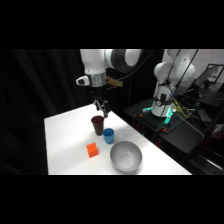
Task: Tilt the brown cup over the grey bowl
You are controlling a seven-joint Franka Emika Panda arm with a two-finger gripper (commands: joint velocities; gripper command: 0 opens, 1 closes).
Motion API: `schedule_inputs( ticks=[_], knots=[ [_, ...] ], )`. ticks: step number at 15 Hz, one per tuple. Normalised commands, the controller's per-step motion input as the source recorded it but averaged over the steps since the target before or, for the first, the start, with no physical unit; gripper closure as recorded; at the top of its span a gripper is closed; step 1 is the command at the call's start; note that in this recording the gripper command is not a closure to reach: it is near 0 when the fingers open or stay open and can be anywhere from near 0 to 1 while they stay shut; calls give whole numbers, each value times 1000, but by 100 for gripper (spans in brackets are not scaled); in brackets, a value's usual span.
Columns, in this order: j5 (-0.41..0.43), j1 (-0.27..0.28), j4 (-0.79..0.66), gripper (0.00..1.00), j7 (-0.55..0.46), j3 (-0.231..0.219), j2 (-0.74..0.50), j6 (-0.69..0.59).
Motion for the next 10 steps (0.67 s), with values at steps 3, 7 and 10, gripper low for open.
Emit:
schedule_inputs(
  ticks=[3,7,10],
  knots=[
    [217,-94,-198,0,-150,-3,20,408],
    [112,-54,-168,0,-83,0,53,374],
    [59,-46,-89,0,-31,-12,108,318]
  ],
)
